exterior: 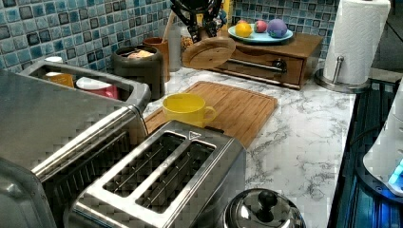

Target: Place the lid on the board.

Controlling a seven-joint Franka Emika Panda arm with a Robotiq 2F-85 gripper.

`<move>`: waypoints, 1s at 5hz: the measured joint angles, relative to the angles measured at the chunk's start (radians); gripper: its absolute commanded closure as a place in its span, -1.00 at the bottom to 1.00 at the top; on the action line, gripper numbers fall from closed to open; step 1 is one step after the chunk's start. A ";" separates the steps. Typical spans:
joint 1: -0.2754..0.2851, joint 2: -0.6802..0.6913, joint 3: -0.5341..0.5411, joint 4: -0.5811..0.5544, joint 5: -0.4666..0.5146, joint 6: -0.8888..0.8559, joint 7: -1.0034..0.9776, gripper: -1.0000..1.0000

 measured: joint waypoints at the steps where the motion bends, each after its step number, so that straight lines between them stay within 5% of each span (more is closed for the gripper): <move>1: -0.003 0.006 0.003 -0.010 -0.003 0.000 0.000 1.00; 5: -0.003 0.059 -0.008 -0.113 -0.062 0.154 0.056 1.00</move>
